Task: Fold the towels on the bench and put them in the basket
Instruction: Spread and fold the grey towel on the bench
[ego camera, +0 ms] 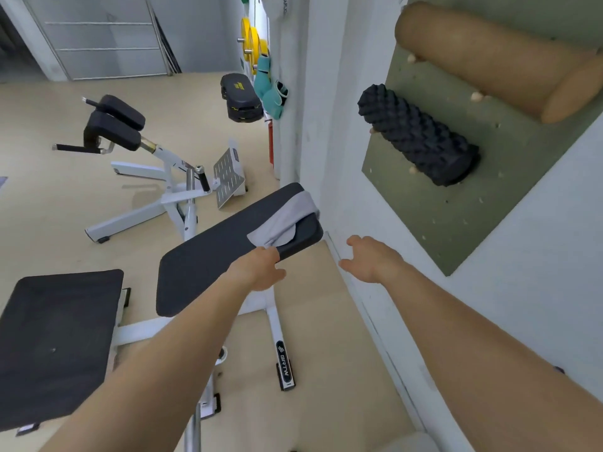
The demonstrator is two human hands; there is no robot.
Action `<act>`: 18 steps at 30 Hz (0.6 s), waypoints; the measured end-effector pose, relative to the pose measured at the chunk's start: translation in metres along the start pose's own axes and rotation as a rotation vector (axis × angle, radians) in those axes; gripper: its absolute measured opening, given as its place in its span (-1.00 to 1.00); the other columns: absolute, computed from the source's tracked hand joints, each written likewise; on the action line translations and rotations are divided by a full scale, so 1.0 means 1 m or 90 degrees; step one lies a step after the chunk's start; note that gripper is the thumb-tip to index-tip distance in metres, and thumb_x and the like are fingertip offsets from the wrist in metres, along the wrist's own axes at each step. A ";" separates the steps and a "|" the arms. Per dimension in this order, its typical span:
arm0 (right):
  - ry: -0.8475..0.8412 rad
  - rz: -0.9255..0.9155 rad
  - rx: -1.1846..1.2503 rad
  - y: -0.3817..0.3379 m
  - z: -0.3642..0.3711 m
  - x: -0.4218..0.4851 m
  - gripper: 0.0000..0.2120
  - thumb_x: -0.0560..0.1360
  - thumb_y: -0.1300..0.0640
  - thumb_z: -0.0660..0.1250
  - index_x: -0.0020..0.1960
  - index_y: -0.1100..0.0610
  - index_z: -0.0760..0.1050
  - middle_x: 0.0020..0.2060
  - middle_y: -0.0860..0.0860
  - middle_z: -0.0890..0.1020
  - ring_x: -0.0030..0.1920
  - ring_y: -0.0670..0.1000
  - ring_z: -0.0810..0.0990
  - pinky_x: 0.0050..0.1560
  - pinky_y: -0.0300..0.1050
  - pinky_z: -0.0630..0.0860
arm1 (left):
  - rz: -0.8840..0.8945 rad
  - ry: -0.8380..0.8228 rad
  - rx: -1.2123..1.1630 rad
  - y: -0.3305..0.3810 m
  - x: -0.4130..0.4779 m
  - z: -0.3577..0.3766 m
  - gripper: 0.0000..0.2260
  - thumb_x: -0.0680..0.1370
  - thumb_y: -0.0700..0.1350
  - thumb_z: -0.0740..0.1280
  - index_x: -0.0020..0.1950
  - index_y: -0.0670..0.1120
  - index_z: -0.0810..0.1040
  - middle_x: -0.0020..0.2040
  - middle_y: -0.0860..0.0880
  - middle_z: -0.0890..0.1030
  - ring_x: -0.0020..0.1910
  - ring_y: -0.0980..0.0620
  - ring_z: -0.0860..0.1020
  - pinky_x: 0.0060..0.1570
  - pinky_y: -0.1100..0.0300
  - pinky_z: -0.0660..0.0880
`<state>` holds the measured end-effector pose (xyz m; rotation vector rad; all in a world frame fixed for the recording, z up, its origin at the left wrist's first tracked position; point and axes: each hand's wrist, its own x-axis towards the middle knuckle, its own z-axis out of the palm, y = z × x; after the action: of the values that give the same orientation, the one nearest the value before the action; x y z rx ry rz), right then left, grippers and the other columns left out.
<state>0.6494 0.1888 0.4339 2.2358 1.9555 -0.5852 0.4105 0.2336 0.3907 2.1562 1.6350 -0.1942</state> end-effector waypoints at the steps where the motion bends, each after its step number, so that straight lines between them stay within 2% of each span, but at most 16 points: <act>1: -0.006 -0.008 -0.004 0.001 0.001 0.021 -0.40 0.58 -0.14 0.20 0.55 0.03 0.17 0.40 0.07 0.39 0.33 0.16 0.45 0.25 0.09 0.47 | -0.011 -0.005 -0.013 -0.001 0.018 0.002 -0.65 0.61 0.07 0.24 0.31 -0.09 0.43 0.14 -0.05 0.49 0.03 -0.06 0.53 -0.01 0.10 0.49; 4: -0.026 -0.036 -0.030 0.003 0.011 0.085 -0.42 0.58 -0.14 0.21 0.52 0.03 0.18 0.38 0.07 0.40 0.30 0.17 0.46 0.21 0.09 0.47 | -0.050 -0.019 -0.044 -0.005 0.069 0.012 -0.65 0.61 0.06 0.25 0.32 -0.08 0.39 0.11 -0.03 0.47 -0.02 -0.04 0.52 -0.08 0.10 0.48; 6: -0.048 -0.047 -0.022 0.006 0.021 0.133 -0.42 0.58 -0.13 0.22 0.52 0.05 0.19 0.40 0.07 0.37 0.32 0.17 0.45 0.21 0.09 0.47 | -0.078 -0.010 -0.073 -0.010 0.107 0.021 -0.66 0.59 0.04 0.25 0.30 -0.07 0.38 0.12 -0.04 0.49 -0.01 -0.06 0.52 -0.03 0.05 0.53; 11: -0.070 -0.079 0.011 0.011 0.046 0.257 -0.50 0.57 -0.06 0.24 0.46 0.06 0.28 0.34 0.10 0.37 0.25 0.20 0.47 0.13 0.08 0.51 | -0.129 0.042 -0.150 -0.021 0.196 0.044 -0.59 0.59 0.01 0.25 0.43 0.03 0.32 0.26 -0.04 0.46 0.18 -0.09 0.46 0.09 0.00 0.51; 14: -0.047 -0.102 0.040 0.011 0.059 0.326 -0.51 0.53 0.01 0.26 0.43 0.05 0.31 0.33 0.12 0.36 0.22 0.22 0.47 0.08 0.08 0.51 | -0.157 0.051 -0.195 -0.025 0.247 0.064 -0.64 0.59 -0.01 0.24 0.39 0.06 0.38 0.26 -0.01 0.46 0.18 -0.08 0.47 0.09 -0.03 0.53; 18: 0.017 -0.151 0.016 0.012 0.076 0.403 -0.44 0.55 0.03 0.27 0.52 0.00 0.22 0.46 0.03 0.27 0.32 0.20 0.35 0.16 0.10 0.49 | -0.199 0.076 -0.235 -0.024 0.311 0.090 -0.66 0.58 -0.01 0.25 0.36 0.04 0.41 0.24 0.00 0.46 0.12 -0.06 0.51 0.04 -0.04 0.54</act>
<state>0.6824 0.5357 0.2178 2.0489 2.2580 -0.6118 0.4925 0.4770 0.1922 1.6621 1.8982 0.1402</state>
